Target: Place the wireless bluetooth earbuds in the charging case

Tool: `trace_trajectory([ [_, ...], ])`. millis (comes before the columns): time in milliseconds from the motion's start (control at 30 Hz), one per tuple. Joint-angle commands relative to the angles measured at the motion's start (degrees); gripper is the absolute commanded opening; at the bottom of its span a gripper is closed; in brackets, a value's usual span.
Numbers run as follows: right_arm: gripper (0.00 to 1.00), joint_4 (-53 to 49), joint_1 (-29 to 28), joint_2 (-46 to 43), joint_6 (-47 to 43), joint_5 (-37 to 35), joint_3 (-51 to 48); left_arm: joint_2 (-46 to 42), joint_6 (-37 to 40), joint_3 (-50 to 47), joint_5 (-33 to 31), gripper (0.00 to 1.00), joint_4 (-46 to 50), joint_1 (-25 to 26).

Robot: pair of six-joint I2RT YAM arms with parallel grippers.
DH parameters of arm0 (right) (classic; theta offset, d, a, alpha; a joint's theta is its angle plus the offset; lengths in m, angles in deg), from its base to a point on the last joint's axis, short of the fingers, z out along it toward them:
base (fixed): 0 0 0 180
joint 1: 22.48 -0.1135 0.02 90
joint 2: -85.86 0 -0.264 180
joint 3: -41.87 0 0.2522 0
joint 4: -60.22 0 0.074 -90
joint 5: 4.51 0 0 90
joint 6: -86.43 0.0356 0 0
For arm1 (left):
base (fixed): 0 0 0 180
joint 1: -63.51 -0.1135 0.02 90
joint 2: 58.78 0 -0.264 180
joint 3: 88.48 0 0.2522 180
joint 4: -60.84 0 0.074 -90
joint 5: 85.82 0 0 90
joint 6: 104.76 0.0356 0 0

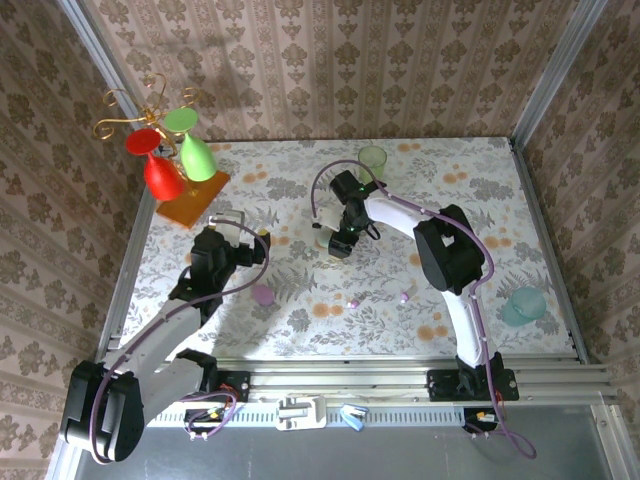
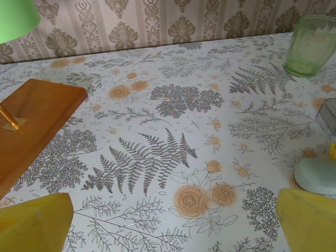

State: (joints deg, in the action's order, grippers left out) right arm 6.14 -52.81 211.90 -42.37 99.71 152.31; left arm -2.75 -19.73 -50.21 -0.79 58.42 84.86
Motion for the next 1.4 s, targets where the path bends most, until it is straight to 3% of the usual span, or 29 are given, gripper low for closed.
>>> trace_trajectory([
  [0,0.62,0.7,-0.6,-0.6,1.3,0.9,0.9,-0.4,-0.8,-0.8,-0.1,1.0,-1.1,0.2],
  [467,0.57,-2.8,-1.7,3.9,1.7,-2.6,6.3,-0.9,-1.1,-1.7,-0.4,1.0,-1.6,0.2],
  [833,0.37,-5.2,-2.2,5.4,1.1,-2.8,8.5,-2.0,-0.9,-2.1,-0.7,1.0,-1.1,0.2],
  [1033,0.35,-3.4,-2.0,-0.7,1.4,-2.2,3.8,-3.2,-0.1,-1.8,-0.2,1.0,-0.4,0.1],
  [1167,0.34,-1.7,-1.2,-8.2,2.3,0.8,-2.4,-3.5,2.5,-1.2,6.6,1.0,-2.0,0.2],
  [1367,0.32,0.5,-0.1,-21.1,3.9,8.1,-12.2,-0.4,6.9,3.2,28.3,1.0,-3.3,1.1],
])
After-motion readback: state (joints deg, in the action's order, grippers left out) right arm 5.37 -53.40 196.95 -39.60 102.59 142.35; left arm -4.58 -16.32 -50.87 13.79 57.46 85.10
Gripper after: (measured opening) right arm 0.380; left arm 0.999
